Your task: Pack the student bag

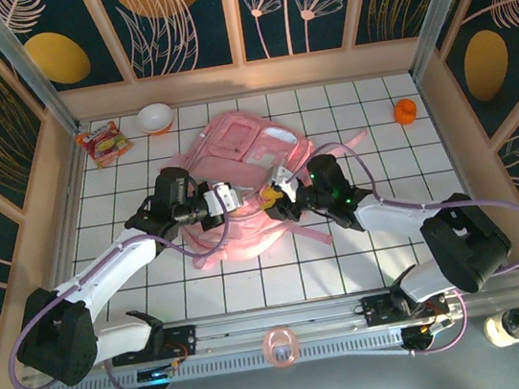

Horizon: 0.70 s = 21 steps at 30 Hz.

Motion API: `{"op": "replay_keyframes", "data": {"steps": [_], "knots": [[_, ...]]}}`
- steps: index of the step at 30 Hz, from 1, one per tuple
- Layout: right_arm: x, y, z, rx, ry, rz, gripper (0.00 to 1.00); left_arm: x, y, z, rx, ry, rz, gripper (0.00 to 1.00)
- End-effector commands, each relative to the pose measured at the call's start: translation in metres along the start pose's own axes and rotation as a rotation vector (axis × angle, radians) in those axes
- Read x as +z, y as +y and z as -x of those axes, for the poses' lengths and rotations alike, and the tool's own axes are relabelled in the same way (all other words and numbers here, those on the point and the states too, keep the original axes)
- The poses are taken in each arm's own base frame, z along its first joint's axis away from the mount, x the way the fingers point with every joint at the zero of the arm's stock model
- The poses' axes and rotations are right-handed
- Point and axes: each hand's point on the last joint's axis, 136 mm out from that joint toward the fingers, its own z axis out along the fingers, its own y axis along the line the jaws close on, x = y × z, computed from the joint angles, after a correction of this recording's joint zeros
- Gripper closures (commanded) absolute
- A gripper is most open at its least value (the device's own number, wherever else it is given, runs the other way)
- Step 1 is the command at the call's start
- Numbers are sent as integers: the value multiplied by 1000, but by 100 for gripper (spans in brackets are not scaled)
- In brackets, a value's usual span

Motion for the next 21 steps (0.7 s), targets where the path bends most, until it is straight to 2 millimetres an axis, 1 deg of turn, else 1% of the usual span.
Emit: {"op": "replay_keyframes", "data": {"steps": [1,4,9,12,15,19,21], "knots": [[9,-7,7,20,-8,-10,66,-11,9,31,46,-117,31,100],[11,-7,11,40,-34,0,69,-12,12,30,38,-113,51,100],[5,-6,18,60,-71,-12,82,-12,19,27,7,-104,96,100],[2,-7,20,86,-81,-30,86,-13,19,31,-16,-127,107,100],[-1,-7,22,107,-86,-42,93,-14,20,33,-28,-143,116,100],[-3,-2,21,121,-81,-26,95,-14,22,31,-34,-132,131,100],[-3,-1,22,127,-82,-26,98,-14,22,32,-32,-134,131,100]]}}
